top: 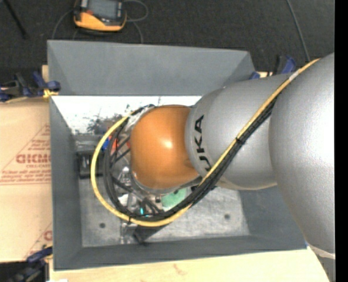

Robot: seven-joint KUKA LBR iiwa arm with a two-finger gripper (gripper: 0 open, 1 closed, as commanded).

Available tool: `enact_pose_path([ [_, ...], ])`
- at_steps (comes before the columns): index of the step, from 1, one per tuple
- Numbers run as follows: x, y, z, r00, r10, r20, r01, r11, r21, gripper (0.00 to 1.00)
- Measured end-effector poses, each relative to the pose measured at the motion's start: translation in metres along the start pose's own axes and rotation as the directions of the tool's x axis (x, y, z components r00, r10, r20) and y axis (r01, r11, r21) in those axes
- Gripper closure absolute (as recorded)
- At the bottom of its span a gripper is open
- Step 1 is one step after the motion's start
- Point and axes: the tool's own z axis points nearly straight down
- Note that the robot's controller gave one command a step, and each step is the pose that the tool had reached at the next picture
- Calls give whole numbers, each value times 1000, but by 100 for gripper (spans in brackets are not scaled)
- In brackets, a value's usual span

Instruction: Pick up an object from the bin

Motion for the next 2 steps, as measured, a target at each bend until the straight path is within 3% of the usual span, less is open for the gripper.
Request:
enact_pose_path([
  [1, 0, 0, 0, 1000, 1, 0, -1, 1000, 0, 0],
  [2, -22, -7, 89, 958, -285, -3, 285, 959, 0, 100],
])
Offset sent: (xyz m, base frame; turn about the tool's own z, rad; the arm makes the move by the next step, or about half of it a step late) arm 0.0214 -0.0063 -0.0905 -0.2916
